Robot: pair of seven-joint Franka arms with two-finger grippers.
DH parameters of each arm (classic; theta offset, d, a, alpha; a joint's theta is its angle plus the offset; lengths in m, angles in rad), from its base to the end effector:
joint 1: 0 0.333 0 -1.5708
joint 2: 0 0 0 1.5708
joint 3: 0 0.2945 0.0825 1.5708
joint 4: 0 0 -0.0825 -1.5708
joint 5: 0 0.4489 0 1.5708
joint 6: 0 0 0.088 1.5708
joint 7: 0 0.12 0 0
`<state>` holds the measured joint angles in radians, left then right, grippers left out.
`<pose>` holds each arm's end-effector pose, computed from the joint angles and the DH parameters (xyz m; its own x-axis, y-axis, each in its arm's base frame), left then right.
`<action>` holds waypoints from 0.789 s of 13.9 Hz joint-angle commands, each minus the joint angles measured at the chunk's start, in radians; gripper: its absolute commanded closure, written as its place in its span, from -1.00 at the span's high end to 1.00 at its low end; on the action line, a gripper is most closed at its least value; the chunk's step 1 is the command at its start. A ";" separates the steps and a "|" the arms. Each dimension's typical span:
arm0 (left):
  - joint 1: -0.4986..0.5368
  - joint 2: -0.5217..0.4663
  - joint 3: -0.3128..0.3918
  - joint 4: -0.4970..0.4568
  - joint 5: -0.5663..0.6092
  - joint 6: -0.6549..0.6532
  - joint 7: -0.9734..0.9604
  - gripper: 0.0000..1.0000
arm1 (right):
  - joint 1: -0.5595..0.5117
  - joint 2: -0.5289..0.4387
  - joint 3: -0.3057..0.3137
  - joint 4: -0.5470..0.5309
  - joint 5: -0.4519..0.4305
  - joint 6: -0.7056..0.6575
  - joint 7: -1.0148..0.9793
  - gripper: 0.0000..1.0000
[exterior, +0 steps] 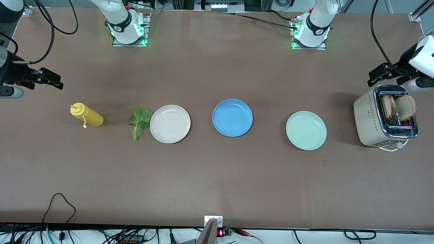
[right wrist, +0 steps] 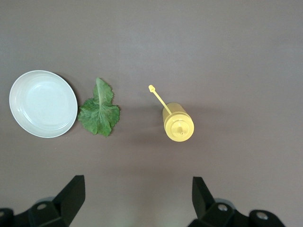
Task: Make sandwich in blue plate with both arms
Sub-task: 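Reach the right gripper to the lettuce while the left gripper reaches the toaster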
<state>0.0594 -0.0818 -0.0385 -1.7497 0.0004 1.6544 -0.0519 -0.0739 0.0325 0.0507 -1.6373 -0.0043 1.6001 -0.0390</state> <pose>0.5992 0.0120 0.5506 0.9973 0.0729 -0.0134 0.0728 -0.9973 -0.0042 0.6261 -0.0154 0.5366 0.9974 0.0161 -0.0697 0.0161 -0.9999 -0.0001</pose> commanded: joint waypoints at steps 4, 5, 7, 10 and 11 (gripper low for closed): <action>-0.006 -0.009 0.003 -0.039 0.010 0.025 0.012 1.00 | -0.009 -0.007 0.006 -0.016 0.004 0.011 0.013 1.00; -0.004 0.023 0.008 -0.033 0.027 0.027 0.012 1.00 | -0.009 0.003 0.006 -0.016 0.004 0.012 0.011 1.00; 0.035 0.074 0.015 -0.031 0.033 0.057 0.027 1.00 | -0.004 0.041 0.006 -0.012 0.003 0.009 -0.007 1.00; 0.091 0.190 0.015 -0.019 0.050 0.088 0.064 1.00 | -0.001 0.082 0.008 -0.009 -0.005 -0.019 -0.007 1.00; 0.117 0.220 0.015 -0.014 0.050 0.102 0.085 1.00 | -0.009 0.089 0.006 -0.009 -0.006 -0.023 -0.010 1.00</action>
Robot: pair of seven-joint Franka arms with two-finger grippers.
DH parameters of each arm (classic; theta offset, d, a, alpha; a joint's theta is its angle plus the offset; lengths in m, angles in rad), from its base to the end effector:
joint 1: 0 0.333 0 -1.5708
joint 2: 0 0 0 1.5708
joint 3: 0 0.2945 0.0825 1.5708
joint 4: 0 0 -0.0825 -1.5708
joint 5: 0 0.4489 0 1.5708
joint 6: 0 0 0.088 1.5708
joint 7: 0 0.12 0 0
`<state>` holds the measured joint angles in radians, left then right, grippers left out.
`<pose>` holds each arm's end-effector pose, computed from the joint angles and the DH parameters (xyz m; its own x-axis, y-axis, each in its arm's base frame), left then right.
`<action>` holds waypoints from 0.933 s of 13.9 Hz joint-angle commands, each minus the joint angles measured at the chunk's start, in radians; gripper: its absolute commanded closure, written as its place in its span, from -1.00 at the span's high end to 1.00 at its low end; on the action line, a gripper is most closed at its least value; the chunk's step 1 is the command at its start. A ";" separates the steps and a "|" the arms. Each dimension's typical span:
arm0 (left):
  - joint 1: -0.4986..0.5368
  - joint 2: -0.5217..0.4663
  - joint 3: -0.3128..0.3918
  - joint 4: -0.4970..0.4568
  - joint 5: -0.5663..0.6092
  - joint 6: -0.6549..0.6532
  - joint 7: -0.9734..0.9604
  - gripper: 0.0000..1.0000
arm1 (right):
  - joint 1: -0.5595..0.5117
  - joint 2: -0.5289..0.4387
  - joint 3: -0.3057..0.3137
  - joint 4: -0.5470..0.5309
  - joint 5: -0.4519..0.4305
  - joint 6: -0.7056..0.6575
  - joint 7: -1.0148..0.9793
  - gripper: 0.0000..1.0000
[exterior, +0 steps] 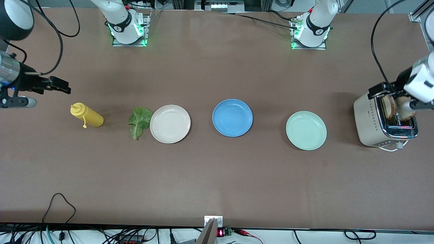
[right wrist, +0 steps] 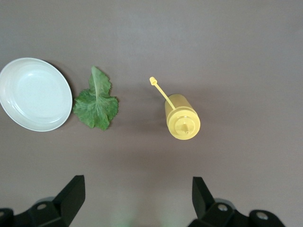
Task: Make sandwich in blue plate with both arms
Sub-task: 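Reach the right gripper to the lettuce while the left gripper reaches the toaster, then grasp the lettuce with the right gripper while the left gripper lifts bread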
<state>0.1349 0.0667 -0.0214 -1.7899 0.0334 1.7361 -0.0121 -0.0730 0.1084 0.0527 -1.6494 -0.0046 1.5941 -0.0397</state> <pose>0.6244 0.0749 0.4443 0.9856 0.1189 -0.1199 0.1158 -0.9928 -0.0321 0.6374 -0.0145 0.4818 0.9865 0.0204 -0.1626 0.0194 -0.9998 -0.0076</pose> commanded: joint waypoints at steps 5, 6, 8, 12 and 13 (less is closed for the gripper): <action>0.161 0.185 -0.002 0.026 0.019 0.091 0.198 1.00 | 0.025 0.096 0.006 -0.001 -0.006 0.044 0.014 1.00; 0.170 0.192 -0.002 0.026 0.029 0.091 0.210 1.00 | 0.041 0.123 0.006 -0.004 -0.006 0.084 0.017 1.00; 0.186 0.211 -0.002 0.021 0.039 0.088 0.219 1.00 | 0.045 0.177 0.006 -0.032 -0.003 0.160 0.078 1.00; 0.219 0.240 -0.002 0.018 0.037 0.080 0.258 0.55 | 0.094 0.180 0.006 -0.222 -0.008 0.435 0.150 1.00; 0.224 0.243 -0.002 0.015 0.037 0.079 0.258 0.36 | 0.108 0.183 0.006 -0.255 -0.008 0.490 0.188 1.00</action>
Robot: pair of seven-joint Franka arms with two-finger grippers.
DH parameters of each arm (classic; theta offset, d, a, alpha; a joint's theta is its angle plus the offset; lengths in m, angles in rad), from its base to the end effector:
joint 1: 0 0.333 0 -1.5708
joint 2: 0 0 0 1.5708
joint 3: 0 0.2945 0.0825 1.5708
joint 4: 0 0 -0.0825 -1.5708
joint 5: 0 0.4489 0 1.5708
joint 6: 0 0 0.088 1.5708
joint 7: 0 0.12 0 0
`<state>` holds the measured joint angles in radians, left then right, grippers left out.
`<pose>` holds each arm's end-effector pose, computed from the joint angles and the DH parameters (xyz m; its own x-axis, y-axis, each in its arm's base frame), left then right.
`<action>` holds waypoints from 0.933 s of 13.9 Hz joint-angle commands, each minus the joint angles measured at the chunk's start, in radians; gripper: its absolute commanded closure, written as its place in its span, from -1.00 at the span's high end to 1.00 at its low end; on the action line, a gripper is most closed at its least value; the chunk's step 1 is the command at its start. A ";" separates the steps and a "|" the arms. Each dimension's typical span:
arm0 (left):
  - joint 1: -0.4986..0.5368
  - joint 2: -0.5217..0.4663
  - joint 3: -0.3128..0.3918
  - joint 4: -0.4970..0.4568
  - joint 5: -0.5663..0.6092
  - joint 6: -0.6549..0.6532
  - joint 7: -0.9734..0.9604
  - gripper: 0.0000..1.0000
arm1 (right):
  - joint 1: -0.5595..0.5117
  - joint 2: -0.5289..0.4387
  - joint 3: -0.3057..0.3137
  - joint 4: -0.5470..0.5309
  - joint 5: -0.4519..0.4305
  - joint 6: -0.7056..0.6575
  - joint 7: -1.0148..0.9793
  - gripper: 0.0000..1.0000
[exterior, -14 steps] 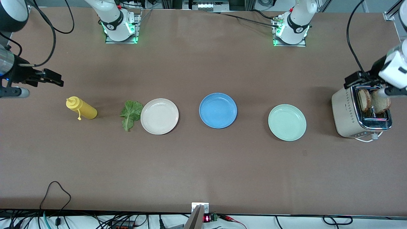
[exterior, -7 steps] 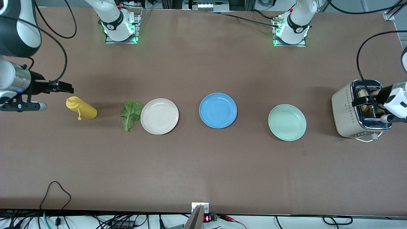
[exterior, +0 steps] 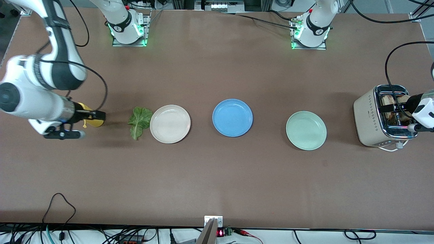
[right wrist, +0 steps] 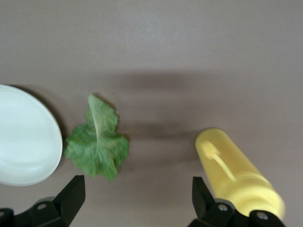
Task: Make sandwich in blue plate with both arms
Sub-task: 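Grasp the lettuce with the right gripper while the left gripper lifts bread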
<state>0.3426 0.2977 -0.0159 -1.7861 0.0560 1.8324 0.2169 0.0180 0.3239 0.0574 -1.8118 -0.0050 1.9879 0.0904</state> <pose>0.6160 0.2146 0.3039 0.9639 0.0843 -0.2527 0.0898 -0.9959 0.0105 0.6629 0.0486 0.2840 0.9890 -0.0141 -0.1474 -0.0143 -0.9999 -0.0007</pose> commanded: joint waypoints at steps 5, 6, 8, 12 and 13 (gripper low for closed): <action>0.022 0.018 -0.007 0.011 0.015 -0.042 0.013 -0.85 | 0.101 0.073 -0.001 -0.107 -0.007 0.218 0.239 1.00; 0.029 0.018 -0.007 0.013 0.015 -0.044 0.025 -0.99 | 0.117 0.093 -0.001 -0.112 -0.007 0.244 0.262 1.00; 0.035 0.014 -0.007 0.022 0.016 -0.074 0.025 -0.99 | 0.143 0.128 -0.001 -0.127 -0.009 0.294 0.273 1.00; 0.024 -0.008 -0.021 0.236 0.016 -0.341 0.028 -0.99 | 0.152 0.179 -0.002 -0.136 -0.010 0.354 0.273 1.00; 0.018 -0.008 -0.044 0.308 0.015 -0.419 0.029 -0.99 | 0.152 0.194 -0.002 -0.136 -0.010 0.371 0.273 1.00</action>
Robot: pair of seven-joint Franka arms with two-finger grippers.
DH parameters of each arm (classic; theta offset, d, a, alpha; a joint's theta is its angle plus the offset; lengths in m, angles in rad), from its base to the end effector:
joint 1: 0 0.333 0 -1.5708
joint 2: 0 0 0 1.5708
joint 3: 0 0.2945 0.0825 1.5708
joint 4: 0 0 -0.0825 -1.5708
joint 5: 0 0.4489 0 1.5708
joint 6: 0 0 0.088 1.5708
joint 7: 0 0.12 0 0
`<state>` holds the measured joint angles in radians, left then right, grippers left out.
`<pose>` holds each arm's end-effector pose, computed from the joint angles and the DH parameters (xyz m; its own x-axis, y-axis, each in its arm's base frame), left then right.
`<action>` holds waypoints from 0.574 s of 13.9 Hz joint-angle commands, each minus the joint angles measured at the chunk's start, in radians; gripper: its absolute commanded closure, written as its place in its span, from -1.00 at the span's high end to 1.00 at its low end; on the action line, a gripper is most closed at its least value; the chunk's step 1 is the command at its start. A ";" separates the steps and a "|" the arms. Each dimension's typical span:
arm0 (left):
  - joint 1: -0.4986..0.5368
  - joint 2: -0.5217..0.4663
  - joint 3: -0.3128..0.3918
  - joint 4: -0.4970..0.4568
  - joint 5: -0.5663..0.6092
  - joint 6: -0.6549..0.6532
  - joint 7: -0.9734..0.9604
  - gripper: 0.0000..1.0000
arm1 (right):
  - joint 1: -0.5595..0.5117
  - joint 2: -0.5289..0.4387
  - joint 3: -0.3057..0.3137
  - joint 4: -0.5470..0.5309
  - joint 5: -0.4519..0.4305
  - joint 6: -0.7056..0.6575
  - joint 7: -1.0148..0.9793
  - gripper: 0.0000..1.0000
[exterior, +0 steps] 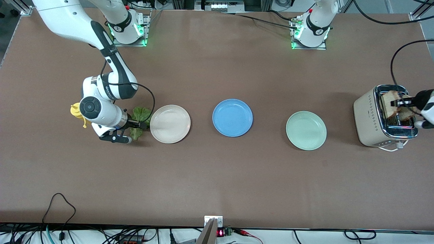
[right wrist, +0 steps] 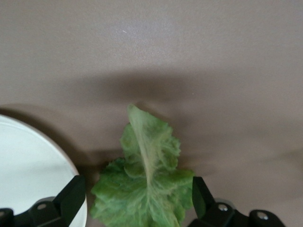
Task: Make sandwich in blue plate with both arms
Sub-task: 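Grasp the lettuce with the right gripper while the left gripper lifts bread, then carry the bread slice with the left gripper onto the blue plate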
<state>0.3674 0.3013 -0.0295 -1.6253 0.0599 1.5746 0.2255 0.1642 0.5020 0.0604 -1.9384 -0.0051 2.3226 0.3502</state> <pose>0.6171 0.2257 0.3679 0.9338 0.0894 -0.3465 0.1066 -0.9938 0.0309 0.6238 0.1435 0.1328 0.9848 -0.1273 -0.1184 -0.1263 -0.9919 0.0158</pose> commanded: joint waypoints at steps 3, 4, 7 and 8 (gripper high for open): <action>-0.007 -0.014 -0.107 0.231 -0.014 -0.304 0.097 -0.99 | 0.005 0.030 -0.005 -0.008 -0.010 0.049 0.013 1.00; -0.005 -0.014 -0.146 0.228 -0.040 -0.317 0.094 -0.99 | 0.005 0.039 -0.005 -0.008 -0.010 0.058 0.013 1.00; -0.008 -0.010 -0.197 0.158 -0.182 -0.308 0.075 -0.99 | 0.003 0.058 -0.007 -0.010 -0.010 0.077 0.013 1.00; -0.010 0.001 -0.211 0.127 -0.254 -0.294 0.046 -0.99 | 0.003 0.058 -0.007 -0.010 -0.010 0.077 0.013 1.00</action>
<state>0.3507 0.2859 -0.2205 -1.4498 -0.0999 1.2699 0.2820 0.1641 0.5616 0.0552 -1.9400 -0.0051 2.3829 0.3503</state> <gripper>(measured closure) 0.912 0.000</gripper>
